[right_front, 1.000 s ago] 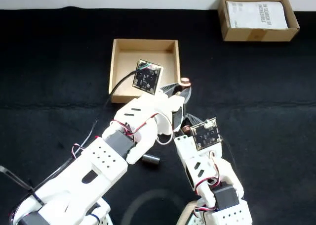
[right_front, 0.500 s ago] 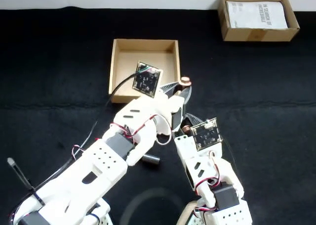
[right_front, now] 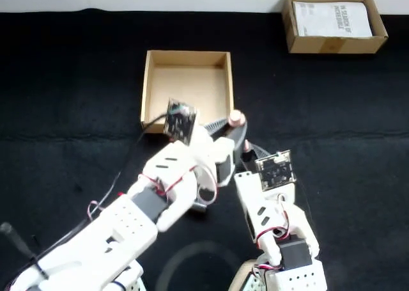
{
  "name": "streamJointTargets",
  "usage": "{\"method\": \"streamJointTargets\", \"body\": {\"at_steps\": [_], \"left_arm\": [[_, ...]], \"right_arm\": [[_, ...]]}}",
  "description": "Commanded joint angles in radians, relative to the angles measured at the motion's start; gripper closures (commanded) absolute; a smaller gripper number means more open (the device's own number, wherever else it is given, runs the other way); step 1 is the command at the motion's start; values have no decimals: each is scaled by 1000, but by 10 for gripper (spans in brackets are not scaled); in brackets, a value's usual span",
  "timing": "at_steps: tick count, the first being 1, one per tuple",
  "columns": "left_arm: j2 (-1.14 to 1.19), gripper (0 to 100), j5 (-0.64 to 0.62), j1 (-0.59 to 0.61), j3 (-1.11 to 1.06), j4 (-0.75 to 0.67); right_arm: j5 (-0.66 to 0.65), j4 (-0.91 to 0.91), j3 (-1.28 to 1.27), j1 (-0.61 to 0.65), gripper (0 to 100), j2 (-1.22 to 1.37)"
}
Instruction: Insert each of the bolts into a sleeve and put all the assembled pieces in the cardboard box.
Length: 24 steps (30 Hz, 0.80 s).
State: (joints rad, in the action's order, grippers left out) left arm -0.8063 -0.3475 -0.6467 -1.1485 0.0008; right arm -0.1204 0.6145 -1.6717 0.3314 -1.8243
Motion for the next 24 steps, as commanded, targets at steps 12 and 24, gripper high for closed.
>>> {"method": "streamJointTargets", "body": {"at_steps": [12,24], "left_arm": [[5,992,8,-74,-1,61],[162,982,18,-73,133,71]], "right_arm": [[-55,65,-5,48,991,-4],[-57,61,-4,47,991,-5]]}}
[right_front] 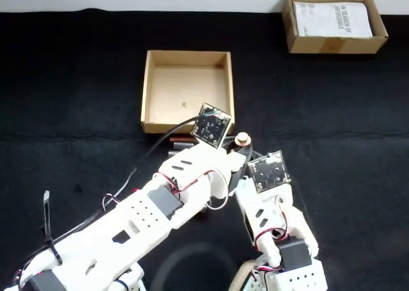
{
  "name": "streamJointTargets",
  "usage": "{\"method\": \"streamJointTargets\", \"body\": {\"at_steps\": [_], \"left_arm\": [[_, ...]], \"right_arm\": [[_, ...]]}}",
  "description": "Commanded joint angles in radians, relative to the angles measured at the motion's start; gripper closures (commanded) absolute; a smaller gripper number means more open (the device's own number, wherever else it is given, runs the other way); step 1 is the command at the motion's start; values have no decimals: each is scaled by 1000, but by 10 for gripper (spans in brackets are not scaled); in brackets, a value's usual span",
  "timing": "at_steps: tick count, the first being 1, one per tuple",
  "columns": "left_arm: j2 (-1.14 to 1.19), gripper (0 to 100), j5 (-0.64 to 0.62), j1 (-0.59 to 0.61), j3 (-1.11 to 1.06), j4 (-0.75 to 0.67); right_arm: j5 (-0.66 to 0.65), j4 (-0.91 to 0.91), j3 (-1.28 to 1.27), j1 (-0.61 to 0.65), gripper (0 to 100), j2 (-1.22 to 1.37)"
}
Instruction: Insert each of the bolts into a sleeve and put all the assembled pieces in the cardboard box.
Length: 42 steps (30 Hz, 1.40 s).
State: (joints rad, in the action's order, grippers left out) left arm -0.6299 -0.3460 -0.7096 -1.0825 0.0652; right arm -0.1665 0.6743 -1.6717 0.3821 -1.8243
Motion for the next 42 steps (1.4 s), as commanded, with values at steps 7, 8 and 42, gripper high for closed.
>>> {"method": "streamJointTargets", "body": {"at_steps": [7,8,42], "left_arm": [[-202,767,55,-12,68,390],[-240,742,58,-12,68,457],[-1181,991,247,914,-409,741]], "right_arm": [[-12,-42,-7,-4,991,-5],[-12,-44,-7,-4,991,-5],[301,96,1023,-84,992,1041]]}}
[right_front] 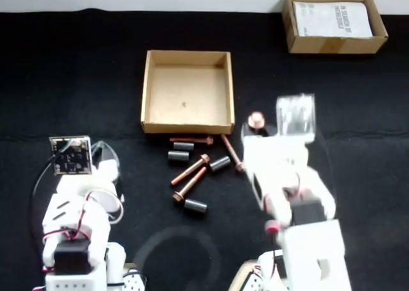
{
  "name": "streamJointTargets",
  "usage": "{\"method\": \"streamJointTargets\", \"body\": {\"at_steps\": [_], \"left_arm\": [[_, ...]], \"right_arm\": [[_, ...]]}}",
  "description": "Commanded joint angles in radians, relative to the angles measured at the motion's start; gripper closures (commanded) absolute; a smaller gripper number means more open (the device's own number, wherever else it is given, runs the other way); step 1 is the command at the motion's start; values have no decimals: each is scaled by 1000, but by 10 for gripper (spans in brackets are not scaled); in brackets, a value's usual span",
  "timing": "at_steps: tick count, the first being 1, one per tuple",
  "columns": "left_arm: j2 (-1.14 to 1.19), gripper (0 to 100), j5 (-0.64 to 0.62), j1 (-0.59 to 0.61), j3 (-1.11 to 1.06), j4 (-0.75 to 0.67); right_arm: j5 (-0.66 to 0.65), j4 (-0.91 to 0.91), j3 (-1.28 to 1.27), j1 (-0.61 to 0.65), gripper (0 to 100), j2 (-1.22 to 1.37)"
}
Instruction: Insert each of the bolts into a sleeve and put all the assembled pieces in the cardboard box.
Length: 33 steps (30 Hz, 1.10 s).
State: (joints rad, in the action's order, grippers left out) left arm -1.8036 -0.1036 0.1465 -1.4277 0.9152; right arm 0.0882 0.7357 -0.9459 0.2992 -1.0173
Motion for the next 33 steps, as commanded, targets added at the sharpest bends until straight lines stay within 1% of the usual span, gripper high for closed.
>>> {"method": "streamJointTargets", "body": {"at_steps": [1,6,7,11,13,17,20,26,33], "left_arm": [[-7,991,5,77,-101,-149],[-5,991,3,162,-268,-351],[5,991,-6,174,-269,-385],[8,991,-164,237,-268,-388],[16,991,-242,269,-268,-387],[38,991,-342,323,-269,-334],[54,991,-367,329,-271,-282],[59,991,-364,334,-271,-279],[54,991,-364,364,-271,-278]], "right_arm": [[51,67,386,18,992,311],[44,237,736,108,992,613],[38,275,800,127,992,667],[-129,463,1053,185,992,872],[-190,541,1185,193,992,977],[-311,665,1458,191,992,1176],[-437,740,1636,193,992,1316],[-703,858,1893,196,992,1563],[-941,869,2052,194,992,1745]]}}
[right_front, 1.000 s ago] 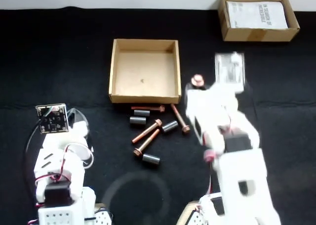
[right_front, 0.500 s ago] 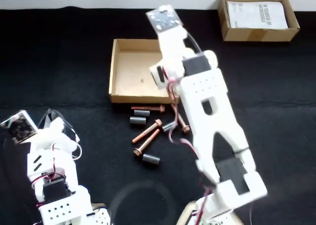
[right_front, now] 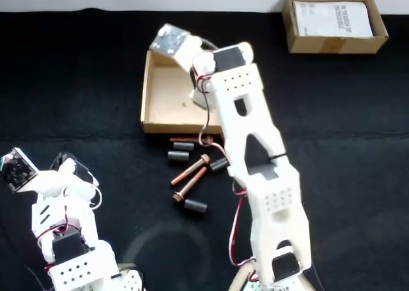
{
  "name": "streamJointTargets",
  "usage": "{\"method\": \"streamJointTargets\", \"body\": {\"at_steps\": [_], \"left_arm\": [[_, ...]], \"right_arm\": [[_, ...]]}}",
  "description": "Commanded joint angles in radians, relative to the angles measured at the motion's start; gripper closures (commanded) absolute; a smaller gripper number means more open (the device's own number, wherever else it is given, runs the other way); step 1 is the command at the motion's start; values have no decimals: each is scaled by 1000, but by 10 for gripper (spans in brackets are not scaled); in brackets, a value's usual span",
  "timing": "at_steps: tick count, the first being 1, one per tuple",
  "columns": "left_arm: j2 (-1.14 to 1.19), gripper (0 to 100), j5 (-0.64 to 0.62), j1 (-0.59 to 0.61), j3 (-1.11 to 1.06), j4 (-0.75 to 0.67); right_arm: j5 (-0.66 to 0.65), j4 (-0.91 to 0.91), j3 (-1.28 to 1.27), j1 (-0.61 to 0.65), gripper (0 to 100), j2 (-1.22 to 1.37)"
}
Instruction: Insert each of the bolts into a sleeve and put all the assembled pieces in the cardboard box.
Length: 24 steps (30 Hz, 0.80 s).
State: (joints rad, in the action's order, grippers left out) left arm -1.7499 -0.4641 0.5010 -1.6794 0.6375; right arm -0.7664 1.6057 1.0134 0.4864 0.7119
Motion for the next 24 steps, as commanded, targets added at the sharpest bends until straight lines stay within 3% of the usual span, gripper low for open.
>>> {"method": "streamJointTargets", "body": {"at_steps": [1,6,11,19,24], "left_arm": [[1,991,-3,10,-19,0],[-1,988,0,12,-19,0],[-2,987,3,13,-19,0],[-2,987,3,21,-19,-2],[-1,987,5,19,-19,-2]], "right_arm": [[-112,-2,107,8,992,33],[-164,5,127,25,985,94],[-164,31,133,50,855,94],[-161,160,251,79,854,91],[-58,162,209,59,854,-21]]}}
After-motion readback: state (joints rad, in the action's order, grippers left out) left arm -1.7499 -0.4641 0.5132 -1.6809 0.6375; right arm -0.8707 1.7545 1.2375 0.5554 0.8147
